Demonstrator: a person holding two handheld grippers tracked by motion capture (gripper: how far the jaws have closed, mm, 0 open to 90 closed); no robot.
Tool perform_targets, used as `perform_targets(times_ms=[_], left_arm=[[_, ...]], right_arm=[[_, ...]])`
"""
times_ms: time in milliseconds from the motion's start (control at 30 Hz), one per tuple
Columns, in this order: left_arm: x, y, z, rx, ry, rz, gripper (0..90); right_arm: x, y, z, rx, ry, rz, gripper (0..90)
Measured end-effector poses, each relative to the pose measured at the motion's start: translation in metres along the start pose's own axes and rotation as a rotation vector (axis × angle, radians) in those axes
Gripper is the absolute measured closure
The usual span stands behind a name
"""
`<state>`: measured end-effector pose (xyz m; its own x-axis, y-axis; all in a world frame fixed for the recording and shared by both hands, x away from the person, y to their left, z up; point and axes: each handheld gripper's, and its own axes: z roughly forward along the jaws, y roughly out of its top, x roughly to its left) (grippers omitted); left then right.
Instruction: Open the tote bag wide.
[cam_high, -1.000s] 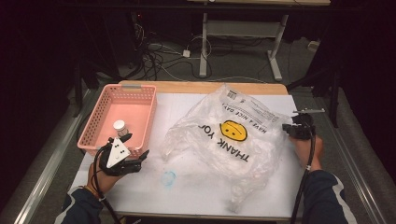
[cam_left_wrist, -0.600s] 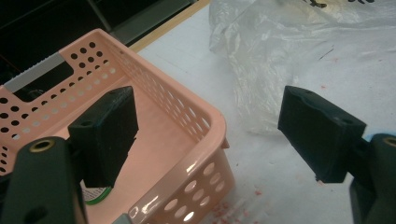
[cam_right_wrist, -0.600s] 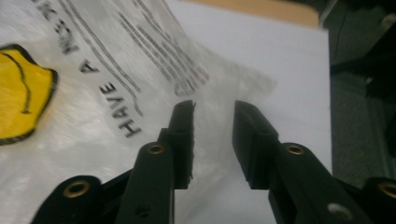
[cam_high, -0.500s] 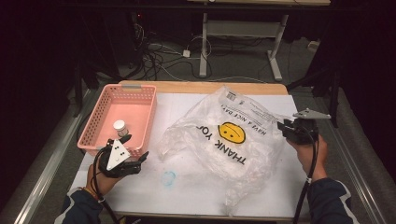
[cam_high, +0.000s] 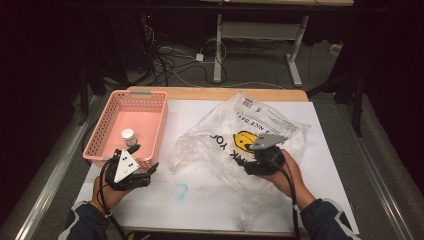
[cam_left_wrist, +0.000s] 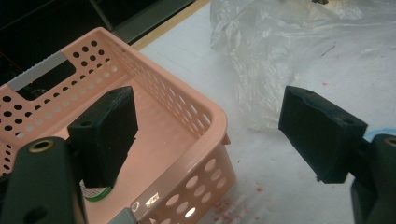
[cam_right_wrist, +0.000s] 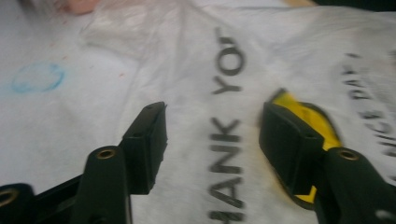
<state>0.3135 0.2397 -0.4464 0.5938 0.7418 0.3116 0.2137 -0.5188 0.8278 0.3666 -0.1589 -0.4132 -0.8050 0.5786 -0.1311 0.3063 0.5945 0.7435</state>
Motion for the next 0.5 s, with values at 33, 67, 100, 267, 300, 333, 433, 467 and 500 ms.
perform_targets(times_ms=[33,67,100,267,300,333,433,467,500], left_arm=[[0.000,0.000,0.000,0.001,0.000,0.001,19.5],[-0.001,0.000,0.000,0.003,-0.002,0.002,19.5],[-0.001,0.000,0.000,0.005,-0.003,0.004,19.5],[-0.001,-0.001,0.000,0.006,-0.006,0.003,19.5],[-0.001,-0.001,0.000,0.007,-0.006,0.004,19.5],[-0.001,-0.001,0.000,0.008,-0.006,0.005,19.5],[-0.001,-0.001,0.000,0.011,-0.007,0.009,19.5],[-0.001,-0.001,0.000,0.011,-0.008,0.009,19.5],[-0.001,-0.001,0.000,0.012,-0.009,0.009,19.5]], right_arm=[[0.005,0.001,0.007,0.026,0.024,-0.023,41.1],[0.010,0.001,0.013,0.049,0.041,-0.052,40.8],[0.015,0.002,0.020,0.069,0.052,-0.073,39.6],[0.038,0.002,0.042,0.139,0.104,-0.150,37.4],[0.038,0.002,0.042,0.139,0.104,-0.150,37.4],[0.040,0.002,0.044,0.153,0.105,-0.158,37.5],[0.045,-0.002,0.055,0.191,0.086,-0.182,41.2],[0.044,-0.003,0.058,0.200,0.079,-0.185,44.8],[0.044,-0.004,0.060,0.213,0.080,-0.174,49.9]])
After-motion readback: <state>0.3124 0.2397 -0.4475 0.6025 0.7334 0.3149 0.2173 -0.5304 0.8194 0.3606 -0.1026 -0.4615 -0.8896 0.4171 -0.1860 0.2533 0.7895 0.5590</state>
